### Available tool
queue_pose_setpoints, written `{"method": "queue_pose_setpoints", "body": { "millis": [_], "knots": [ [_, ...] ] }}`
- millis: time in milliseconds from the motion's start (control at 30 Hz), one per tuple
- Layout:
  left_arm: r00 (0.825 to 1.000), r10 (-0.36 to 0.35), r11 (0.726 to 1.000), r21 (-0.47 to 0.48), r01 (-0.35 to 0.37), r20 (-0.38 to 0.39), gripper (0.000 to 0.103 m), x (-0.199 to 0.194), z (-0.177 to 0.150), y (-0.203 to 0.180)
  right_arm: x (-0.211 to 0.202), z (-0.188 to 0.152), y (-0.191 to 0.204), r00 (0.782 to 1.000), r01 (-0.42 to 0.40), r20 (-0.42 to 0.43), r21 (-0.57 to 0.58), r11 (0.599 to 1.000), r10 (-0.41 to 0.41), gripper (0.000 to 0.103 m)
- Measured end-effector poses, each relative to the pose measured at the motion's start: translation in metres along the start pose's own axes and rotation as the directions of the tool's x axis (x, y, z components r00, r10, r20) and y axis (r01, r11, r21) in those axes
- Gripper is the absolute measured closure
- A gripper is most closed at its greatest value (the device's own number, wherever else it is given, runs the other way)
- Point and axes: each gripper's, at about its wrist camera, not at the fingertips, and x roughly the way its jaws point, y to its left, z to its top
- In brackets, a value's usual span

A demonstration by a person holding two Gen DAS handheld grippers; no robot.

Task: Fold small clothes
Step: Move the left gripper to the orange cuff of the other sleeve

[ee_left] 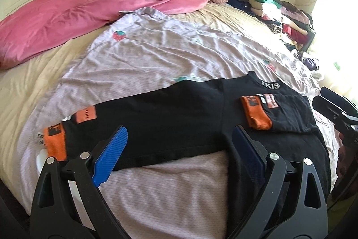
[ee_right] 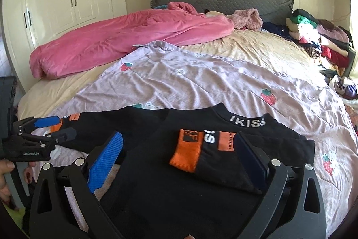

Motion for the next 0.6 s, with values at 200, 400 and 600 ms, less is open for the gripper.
{"method": "queue_pose_setpoints", "body": {
  "millis": [200,400,600],
  "knots": [
    [1.000,0.021,0.999,-0.024,-0.020,0.008,0.015,-0.004,-0.004,0.027,0.006,0.005,0.029,1.000,0.009,0.010,-0.052,0.999,-0.008,0.004],
    [0.999,0.042,0.997,-0.067,-0.041,0.013,0.015,-0.007,-0.008,0.055,0.013,0.007,0.054,1.000,-0.005,0.012,-0.092,0.996,0.006,0.004],
    [0.998,0.065,0.990,-0.124,-0.064,0.000,0.015,-0.004,-0.015,0.086,0.026,0.003,0.078,0.999,-0.035,-0.018,-0.124,0.992,0.033,0.004]
  ]
}}
